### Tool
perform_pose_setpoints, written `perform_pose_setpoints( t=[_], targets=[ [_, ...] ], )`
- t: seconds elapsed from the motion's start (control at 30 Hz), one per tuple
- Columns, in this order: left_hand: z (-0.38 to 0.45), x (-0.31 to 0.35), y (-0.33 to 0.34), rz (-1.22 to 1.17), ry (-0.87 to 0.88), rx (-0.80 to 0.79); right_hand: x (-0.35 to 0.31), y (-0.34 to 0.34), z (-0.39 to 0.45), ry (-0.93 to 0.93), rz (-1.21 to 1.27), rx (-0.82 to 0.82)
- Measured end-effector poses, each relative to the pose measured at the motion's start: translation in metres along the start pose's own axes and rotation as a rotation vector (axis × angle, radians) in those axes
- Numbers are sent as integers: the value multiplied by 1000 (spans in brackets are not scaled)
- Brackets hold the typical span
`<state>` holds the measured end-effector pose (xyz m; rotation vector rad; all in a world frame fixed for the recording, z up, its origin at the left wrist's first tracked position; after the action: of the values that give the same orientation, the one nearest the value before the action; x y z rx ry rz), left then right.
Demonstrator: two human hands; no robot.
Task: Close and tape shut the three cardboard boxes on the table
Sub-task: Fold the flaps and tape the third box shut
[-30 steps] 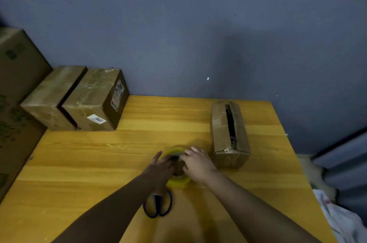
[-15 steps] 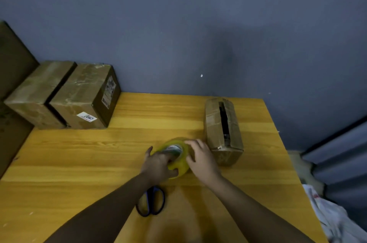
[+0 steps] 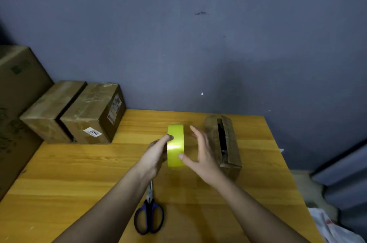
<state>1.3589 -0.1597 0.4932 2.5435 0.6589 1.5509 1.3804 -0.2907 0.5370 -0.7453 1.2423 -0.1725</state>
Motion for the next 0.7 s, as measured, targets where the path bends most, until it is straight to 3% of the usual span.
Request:
perform_pose_setpoints(
  t=[0.37,0.5,0.6,0.7],
  targets=[
    [1,12,36,-416,-109,-154,-11,-15,-3,-95,16,94],
    [1,14,42,-515,-90,-150,-20,-36,-7,-153,-115,343],
    [5,12,40,-670,-32,-108,-17,-52,-19,-61,16,548],
    [9,10,37,-748,6,-59,-5,-40,-17,164,149,517]
  ],
)
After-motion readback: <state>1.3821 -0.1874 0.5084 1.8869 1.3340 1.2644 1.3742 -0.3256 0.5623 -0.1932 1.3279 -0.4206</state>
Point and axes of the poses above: each hand's wrist, its own z-axis towards the middle knuckle, its own y-axis out of the palm, x = y × z, the point moved 10 cm from there along z, towards the middle knuckle, and after that the axes turned 3 degrees about -z, right-handed, at the moved point
